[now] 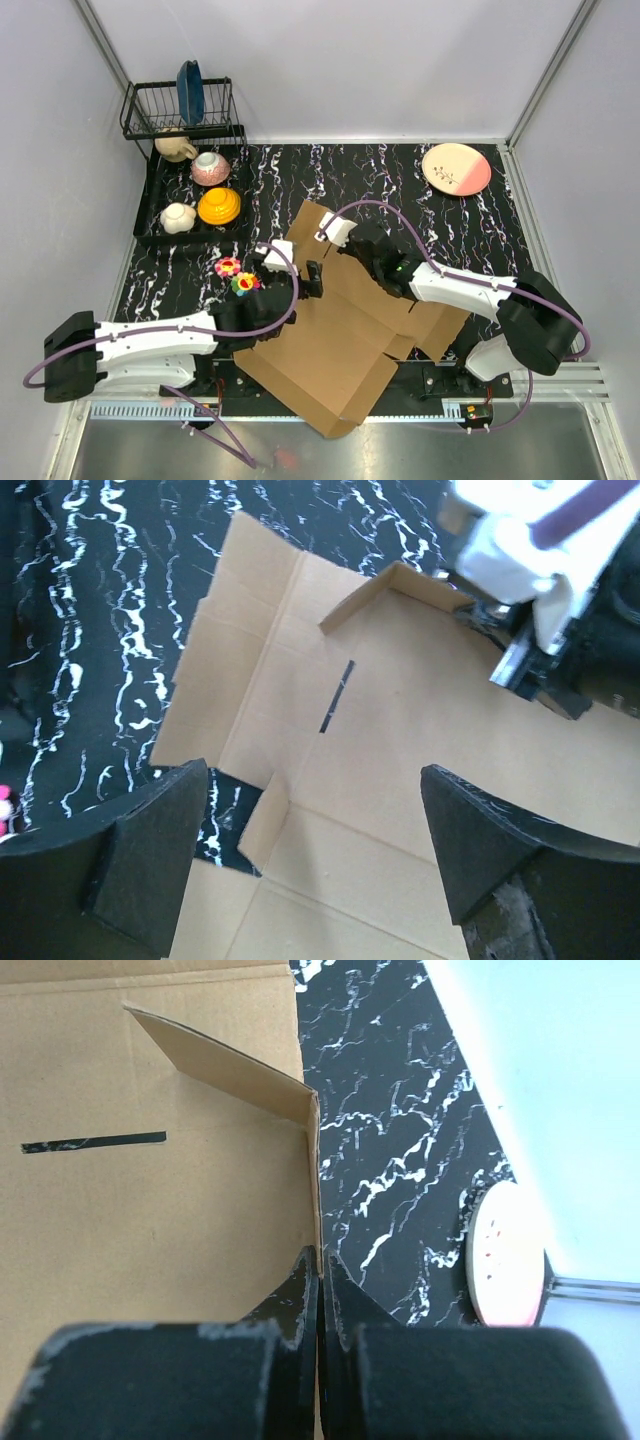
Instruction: Fold the paper box
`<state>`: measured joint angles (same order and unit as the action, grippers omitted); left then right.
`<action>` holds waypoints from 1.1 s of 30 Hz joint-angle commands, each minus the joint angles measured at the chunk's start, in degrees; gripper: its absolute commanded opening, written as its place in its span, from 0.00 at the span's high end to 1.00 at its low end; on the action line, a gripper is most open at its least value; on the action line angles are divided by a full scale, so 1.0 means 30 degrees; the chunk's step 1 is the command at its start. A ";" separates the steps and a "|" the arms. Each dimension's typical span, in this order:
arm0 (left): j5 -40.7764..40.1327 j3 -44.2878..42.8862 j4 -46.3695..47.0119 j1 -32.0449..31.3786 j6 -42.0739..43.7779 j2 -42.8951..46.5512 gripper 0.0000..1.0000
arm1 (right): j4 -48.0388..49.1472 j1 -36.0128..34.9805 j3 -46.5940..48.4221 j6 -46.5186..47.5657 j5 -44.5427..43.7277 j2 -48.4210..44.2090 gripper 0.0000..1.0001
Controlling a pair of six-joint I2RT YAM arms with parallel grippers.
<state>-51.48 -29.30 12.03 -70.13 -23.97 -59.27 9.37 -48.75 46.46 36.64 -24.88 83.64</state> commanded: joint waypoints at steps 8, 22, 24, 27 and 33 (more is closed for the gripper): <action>0.2974 -0.0195 -0.2755 0.7835 -0.5517 0.1182 0.08 | 0.3676 -0.0302 -0.0193 0.4187 -0.1023 -0.1569 1.00; 0.6642 -0.0548 0.7665 1.0367 0.0016 -0.4795 0.01 | 0.3178 -0.1678 -0.0457 0.8410 -0.1490 -0.1452 1.00; 0.7259 -0.0340 0.8496 1.0660 0.0341 -0.5438 0.01 | 0.3031 -0.1883 -0.0456 0.8702 -0.1694 -0.1394 1.00; 0.7668 -0.0546 0.8995 1.1041 0.0460 -0.6551 0.05 | 0.3176 -0.2030 -0.0632 0.8792 -0.1929 -0.1248 1.00; 0.9192 0.0097 1.1249 1.1159 0.0167 -0.7871 0.43 | 0.3615 -0.2294 -0.1013 0.8470 -0.2571 -0.0780 1.00</action>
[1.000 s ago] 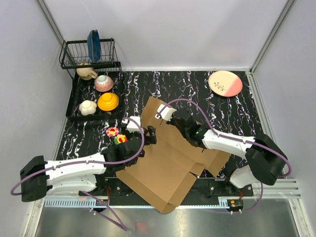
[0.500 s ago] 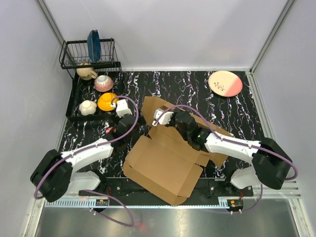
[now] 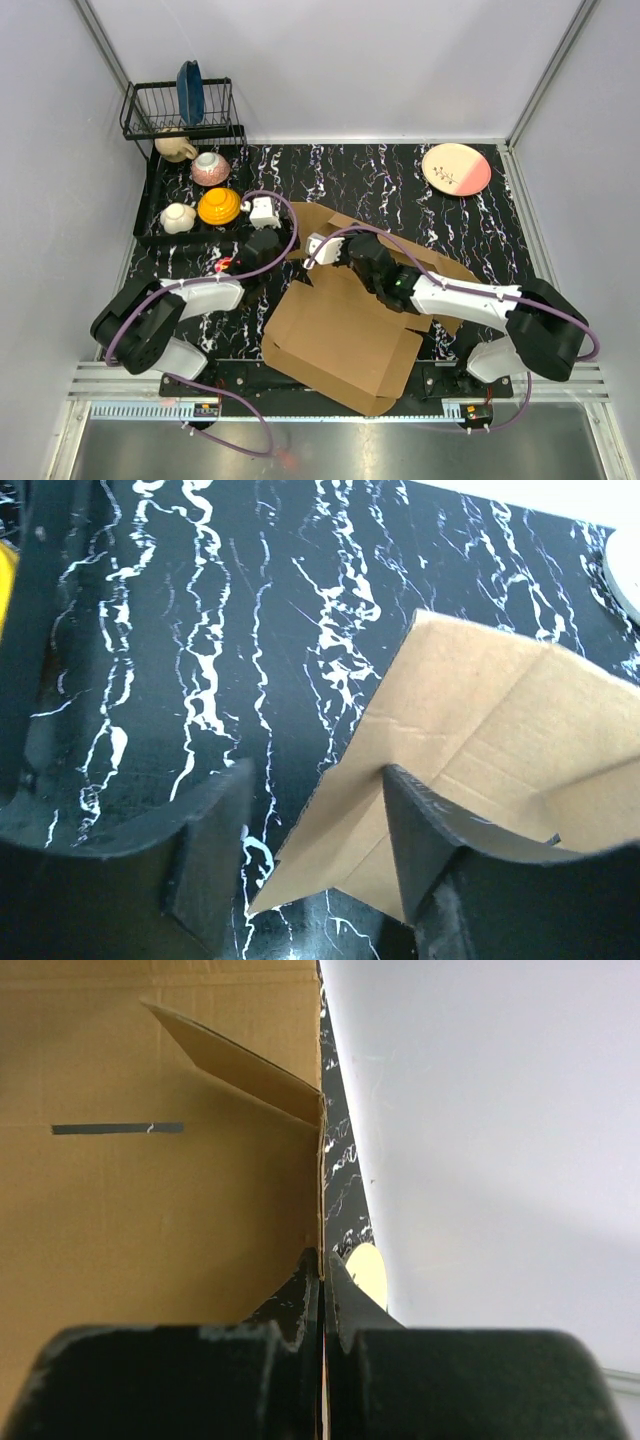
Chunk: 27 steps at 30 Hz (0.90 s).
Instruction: Fold the paper box
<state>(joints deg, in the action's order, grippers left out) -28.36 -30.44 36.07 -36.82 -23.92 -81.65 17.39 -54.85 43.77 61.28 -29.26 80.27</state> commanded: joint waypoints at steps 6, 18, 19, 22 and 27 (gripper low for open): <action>0.1455 0.1882 0.5695 0.0056 -0.0054 -0.0704 0.66 | 0.2873 -0.0817 -0.0028 0.0755 -0.3834 0.1864 1.00; 0.0694 0.3348 1.0766 -0.0442 0.0680 -0.0763 0.72 | 0.4111 -0.2312 -0.0702 -0.1846 -0.5896 0.1548 1.00; 0.0606 0.3406 1.1203 -0.0645 0.0621 -0.0908 0.72 | 0.3295 -0.2341 -0.0732 -0.2663 -0.5603 0.0732 1.00; 0.0402 0.3466 1.1995 -0.1055 0.0621 -0.1463 0.72 | 0.2296 -0.2342 -0.0966 -0.3867 -0.4226 -0.0938 1.00; -0.0360 0.3641 1.4103 -0.1818 0.0737 -0.2665 0.72 | 0.1207 -0.2371 -0.0879 -0.4459 -0.2176 -0.2409 1.00</action>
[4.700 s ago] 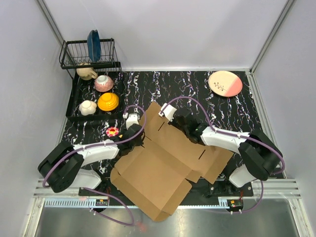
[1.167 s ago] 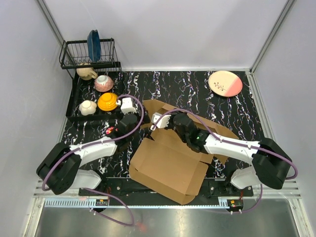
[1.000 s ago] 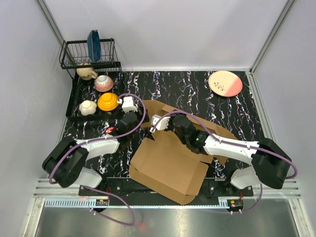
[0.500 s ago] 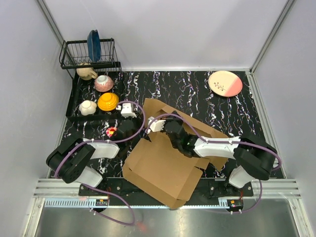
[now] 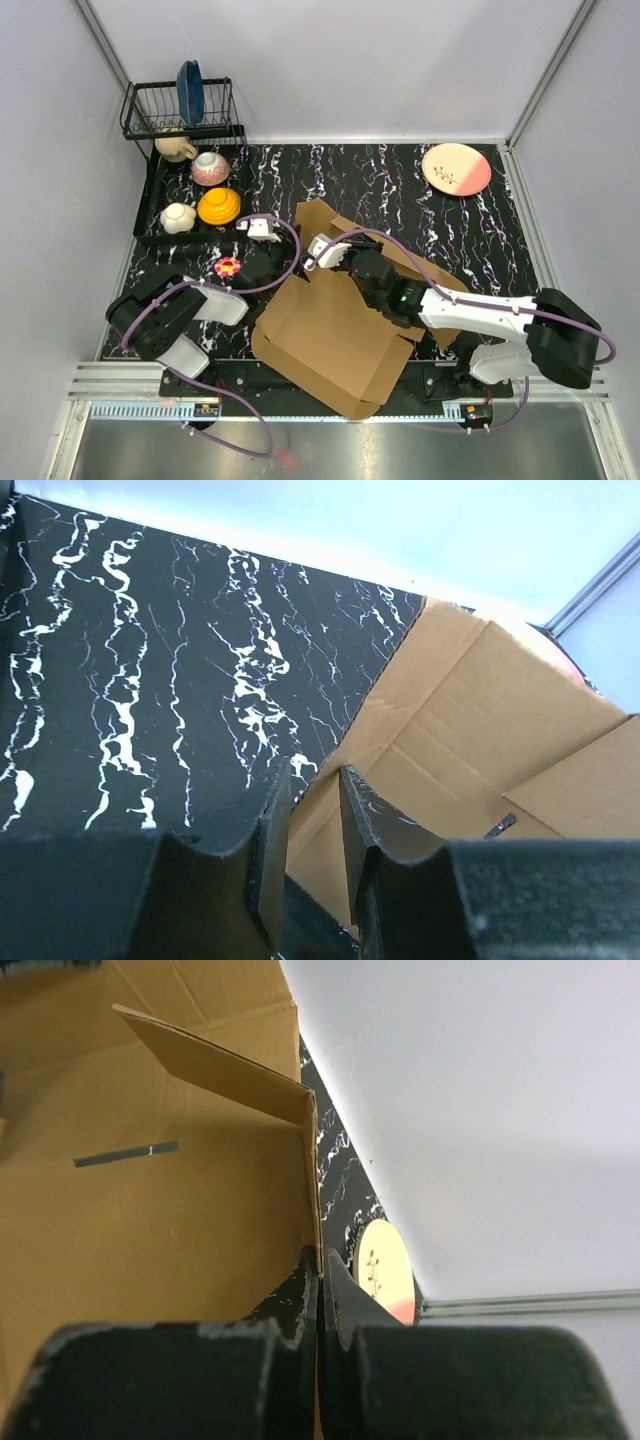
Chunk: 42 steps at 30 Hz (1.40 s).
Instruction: Fold the paper box
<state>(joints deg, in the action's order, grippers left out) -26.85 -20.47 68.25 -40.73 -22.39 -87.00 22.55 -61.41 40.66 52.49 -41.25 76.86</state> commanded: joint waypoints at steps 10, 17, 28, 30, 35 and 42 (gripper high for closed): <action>-0.1536 0.0378 0.7777 -0.0954 0.0638 -0.3430 0.64 | -0.0017 -0.0156 0.0127 0.3535 0.0892 -0.0016 1.00; -0.1713 -0.0149 0.8188 -0.0954 0.1457 -0.3724 0.55 | 0.2733 -0.0156 0.0508 0.6639 -0.0747 0.1097 1.00; -0.0894 -0.1819 0.7281 -0.0164 0.2834 -0.3051 0.52 | 0.7864 0.0078 0.0802 0.9018 -0.1629 0.3031 1.00; -0.0893 -0.1820 0.7133 -0.0076 0.2894 -0.3021 0.51 | 0.8275 0.0166 0.0362 0.8378 -0.1746 0.3353 1.00; -0.1215 -0.0825 0.7367 -0.0076 0.1930 -0.2817 0.40 | 0.6321 0.0166 -0.0252 0.5072 -0.1952 0.3297 1.00; -0.1802 0.0757 0.8246 -0.0076 0.0815 -0.2582 0.31 | 0.5055 0.0137 -0.0958 0.2867 -0.1834 0.2799 1.00</action>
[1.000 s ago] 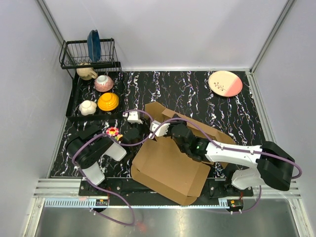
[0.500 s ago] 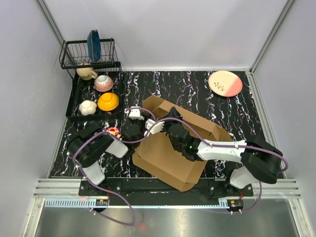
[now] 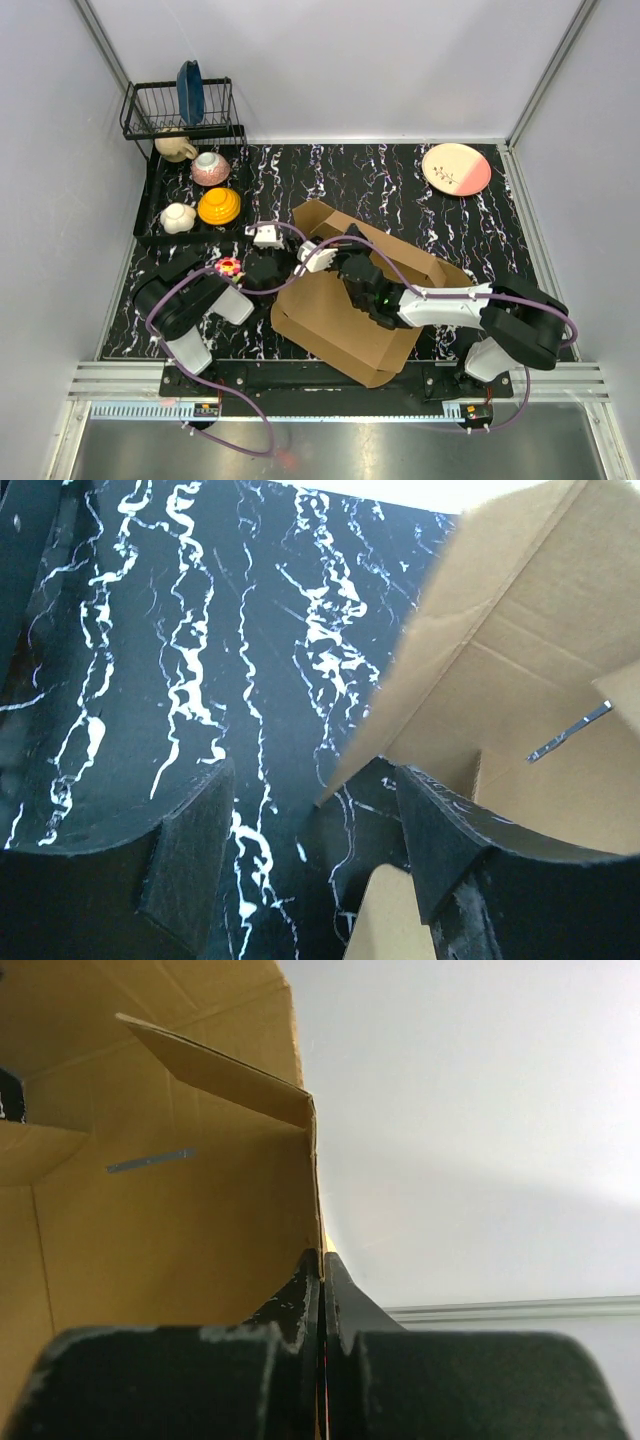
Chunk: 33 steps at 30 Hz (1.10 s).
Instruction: Fold the paper box
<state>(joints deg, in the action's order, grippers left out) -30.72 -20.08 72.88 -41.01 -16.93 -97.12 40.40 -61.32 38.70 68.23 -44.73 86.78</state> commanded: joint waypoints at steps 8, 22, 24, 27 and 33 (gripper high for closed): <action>-0.0278 0.0540 0.6849 0.0019 -0.0453 0.1436 0.28 | -0.1688 0.0108 -0.0243 -0.3403 -0.0296 -0.0860 1.00; 0.1567 -0.0866 0.7552 0.0458 -0.0334 0.0294 0.31 | -0.4062 0.0780 0.0313 -0.6364 0.0935 -0.1300 1.00; 0.2063 -0.1100 0.7581 0.0517 -0.0334 0.0323 0.34 | -0.4326 0.0927 0.0314 -0.6716 0.1110 -0.1476 1.00; 0.2621 -0.1393 0.7552 0.0547 -0.0188 0.0411 0.46 | -0.4502 0.1191 0.0372 -0.7038 0.1257 -0.1593 1.00; 0.3675 -0.1570 0.7552 0.0576 -0.0011 0.0616 0.64 | -0.4737 0.1339 0.0402 -0.7361 0.1404 -0.1536 1.00</action>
<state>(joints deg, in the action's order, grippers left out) -23.81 -23.20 73.19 -39.44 -17.69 -95.85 31.75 -57.89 40.14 52.31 -40.91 82.02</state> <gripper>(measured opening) 0.391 0.017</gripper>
